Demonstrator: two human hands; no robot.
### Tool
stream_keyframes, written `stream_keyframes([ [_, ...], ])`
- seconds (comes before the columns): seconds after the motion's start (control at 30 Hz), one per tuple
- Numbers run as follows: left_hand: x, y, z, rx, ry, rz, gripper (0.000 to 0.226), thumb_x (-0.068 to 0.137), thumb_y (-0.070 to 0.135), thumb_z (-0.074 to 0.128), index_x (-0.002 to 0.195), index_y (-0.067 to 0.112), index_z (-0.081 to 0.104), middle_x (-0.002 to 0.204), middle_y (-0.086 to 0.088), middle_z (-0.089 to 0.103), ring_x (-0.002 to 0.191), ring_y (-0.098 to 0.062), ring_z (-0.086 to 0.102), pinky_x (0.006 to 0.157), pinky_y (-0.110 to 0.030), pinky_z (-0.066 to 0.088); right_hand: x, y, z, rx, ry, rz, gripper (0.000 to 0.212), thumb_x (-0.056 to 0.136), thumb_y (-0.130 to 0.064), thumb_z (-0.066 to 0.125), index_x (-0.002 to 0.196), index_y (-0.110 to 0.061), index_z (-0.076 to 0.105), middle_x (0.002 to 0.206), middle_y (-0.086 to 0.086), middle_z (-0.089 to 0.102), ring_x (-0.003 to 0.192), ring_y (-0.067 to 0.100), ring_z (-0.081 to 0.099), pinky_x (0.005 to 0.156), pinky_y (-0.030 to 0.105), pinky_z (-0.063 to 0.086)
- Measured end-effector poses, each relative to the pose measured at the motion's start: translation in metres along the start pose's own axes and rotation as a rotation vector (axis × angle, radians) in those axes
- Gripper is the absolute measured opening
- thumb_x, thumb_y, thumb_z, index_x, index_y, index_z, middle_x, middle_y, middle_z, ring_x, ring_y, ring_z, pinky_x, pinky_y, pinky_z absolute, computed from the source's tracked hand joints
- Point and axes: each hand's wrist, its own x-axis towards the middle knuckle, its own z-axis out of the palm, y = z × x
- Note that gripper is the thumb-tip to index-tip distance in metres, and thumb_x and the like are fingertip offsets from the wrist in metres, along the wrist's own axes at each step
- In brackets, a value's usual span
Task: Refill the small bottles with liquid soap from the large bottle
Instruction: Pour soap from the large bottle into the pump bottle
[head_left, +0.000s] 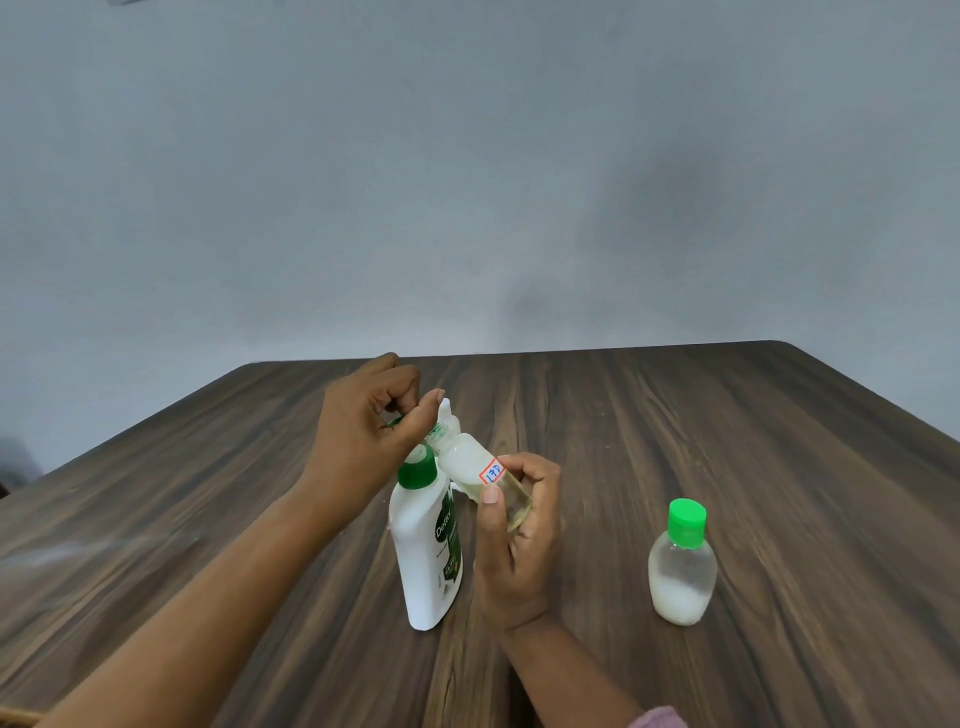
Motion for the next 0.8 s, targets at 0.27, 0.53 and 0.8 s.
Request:
stream_keyframes([
  [0.27, -0.014, -0.002, 0.01, -0.08, 0.115, -0.043, 0.038, 0.081, 0.028, 0.058, 0.055, 0.027, 0.03, 0.06, 0.003, 0.037, 0.053, -0.005, 0.032, 0.052, -0.014, 0.024, 0.0, 0.002, 0.001, -0.015, 0.039, 0.016, 0.015, 0.087, -0.026, 0.046, 0.101, -0.027, 0.047, 0.091, -0.03, 0.053, 0.074, -0.006, 0.055, 0.059, 0.015, 0.046],
  [0.53, -0.007, 0.001, 0.003, -0.034, 0.063, -0.004, 0.037, 0.08, 0.031, 0.058, 0.055, 0.03, 0.03, 0.057, 0.003, 0.037, 0.053, -0.005, 0.035, 0.052, -0.013, 0.026, -0.001, -0.002, -0.002, -0.017, -0.002, -0.011, 0.011, 0.087, -0.025, 0.045, 0.098, -0.026, 0.046, 0.092, -0.031, 0.052, 0.073, -0.008, 0.054, 0.061, 0.009, 0.043],
  [0.8, -0.011, -0.002, 0.008, -0.071, 0.122, -0.044, 0.037, 0.08, 0.029, 0.059, 0.055, 0.024, 0.032, 0.057, 0.0, 0.036, 0.053, -0.005, 0.032, 0.052, -0.014, 0.025, 0.002, 0.0, 0.001, -0.001, 0.019, -0.003, 0.013, 0.086, -0.023, 0.045, 0.099, -0.023, 0.046, 0.092, -0.033, 0.053, 0.074, -0.01, 0.055, 0.06, 0.009, 0.044],
])
